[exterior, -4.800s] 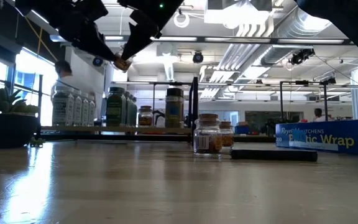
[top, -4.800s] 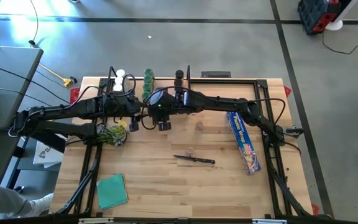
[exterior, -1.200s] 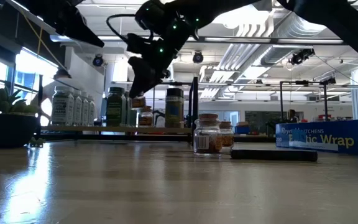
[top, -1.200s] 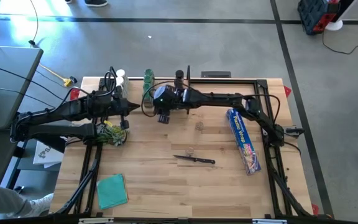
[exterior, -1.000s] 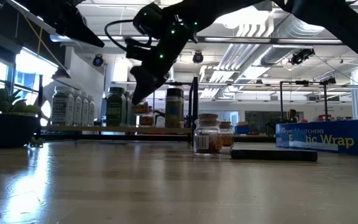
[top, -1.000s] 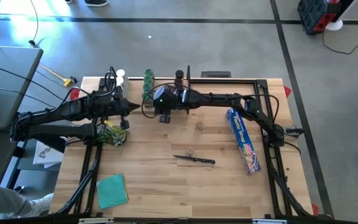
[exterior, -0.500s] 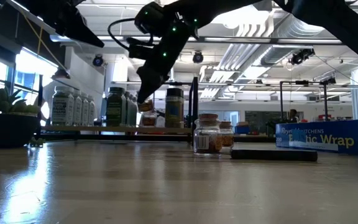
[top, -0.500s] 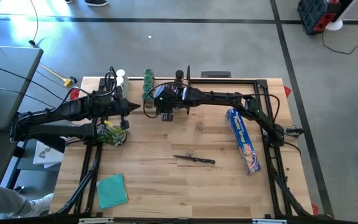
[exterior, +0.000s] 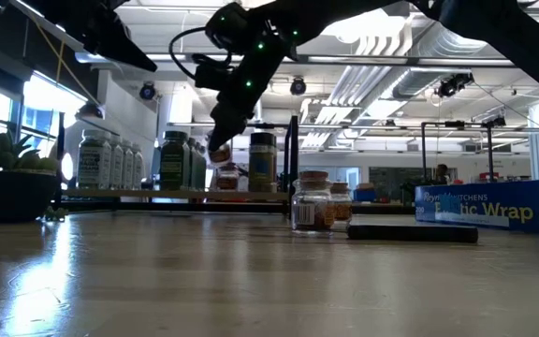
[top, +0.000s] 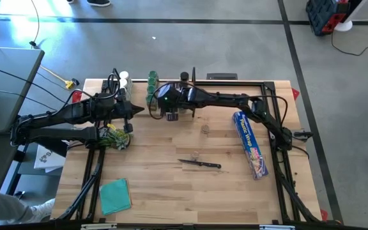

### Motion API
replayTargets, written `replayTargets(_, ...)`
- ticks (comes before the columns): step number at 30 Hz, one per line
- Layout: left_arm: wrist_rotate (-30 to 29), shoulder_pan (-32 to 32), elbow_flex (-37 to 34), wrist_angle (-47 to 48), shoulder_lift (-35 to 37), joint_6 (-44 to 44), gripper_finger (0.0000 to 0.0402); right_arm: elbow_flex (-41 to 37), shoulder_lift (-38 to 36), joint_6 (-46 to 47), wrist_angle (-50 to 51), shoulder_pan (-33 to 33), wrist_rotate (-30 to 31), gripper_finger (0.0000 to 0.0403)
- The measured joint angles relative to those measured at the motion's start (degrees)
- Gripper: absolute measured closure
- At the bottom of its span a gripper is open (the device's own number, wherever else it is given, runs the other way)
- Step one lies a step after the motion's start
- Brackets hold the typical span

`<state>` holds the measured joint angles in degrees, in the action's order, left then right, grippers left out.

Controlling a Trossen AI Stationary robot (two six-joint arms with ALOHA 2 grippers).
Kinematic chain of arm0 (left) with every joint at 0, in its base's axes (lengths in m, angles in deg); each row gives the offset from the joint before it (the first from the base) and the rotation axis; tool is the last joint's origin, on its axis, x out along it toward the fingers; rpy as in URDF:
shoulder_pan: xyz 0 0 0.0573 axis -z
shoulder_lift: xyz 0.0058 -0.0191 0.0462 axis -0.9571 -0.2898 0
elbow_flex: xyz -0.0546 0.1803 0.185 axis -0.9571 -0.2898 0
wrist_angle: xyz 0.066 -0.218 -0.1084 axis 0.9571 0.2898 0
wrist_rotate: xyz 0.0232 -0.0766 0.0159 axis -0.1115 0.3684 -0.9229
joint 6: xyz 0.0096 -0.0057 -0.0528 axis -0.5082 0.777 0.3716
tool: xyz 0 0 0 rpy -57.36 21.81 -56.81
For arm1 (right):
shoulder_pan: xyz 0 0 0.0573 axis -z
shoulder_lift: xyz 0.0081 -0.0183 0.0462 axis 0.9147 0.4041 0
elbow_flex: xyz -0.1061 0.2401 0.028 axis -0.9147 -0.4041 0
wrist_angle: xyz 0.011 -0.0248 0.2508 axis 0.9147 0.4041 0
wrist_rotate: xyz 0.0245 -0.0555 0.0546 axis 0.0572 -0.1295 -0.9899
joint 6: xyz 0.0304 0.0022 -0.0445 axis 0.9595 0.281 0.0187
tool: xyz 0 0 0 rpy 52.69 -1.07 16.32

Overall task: Shelf spices
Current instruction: Put the brown lid seasoning bottle on the shelf

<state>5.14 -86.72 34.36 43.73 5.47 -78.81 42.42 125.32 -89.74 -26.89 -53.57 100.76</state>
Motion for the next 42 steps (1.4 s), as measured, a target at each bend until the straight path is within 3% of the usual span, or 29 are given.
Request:
replayTargets(6,0.00,0.00,0.00,0.00,0.00,0.04,0.0401,-0.19,0.08,-0.22,0.71,0.93,-2.26,0.0247)
replayTargets(16,0.00,-0.02,-0.02,0.00,0.00,0.08,0.0401,-0.25,0.22,0.01,-0.99,1.90,-0.22,0.0247)
replayTargets(25,-0.02,-0.01,-0.02,0.00,0.00,0.07,0.0401,0.24,0.55,4.04,0.23,-0.39,-8.54,0.0247)
replayTargets(35,-0.02,0.00,-0.04,0.07,0.00,0.11,0.0401,0.24,3.29,12.95,-0.45,-0.09,-5.44,0.0246)
replayTargets(42,-0.02,-0.01,-0.04,0.06,0.01,0.11,0.0401,0.22,3.32,13.11,-0.62,-0.09,-4.83,0.0145)
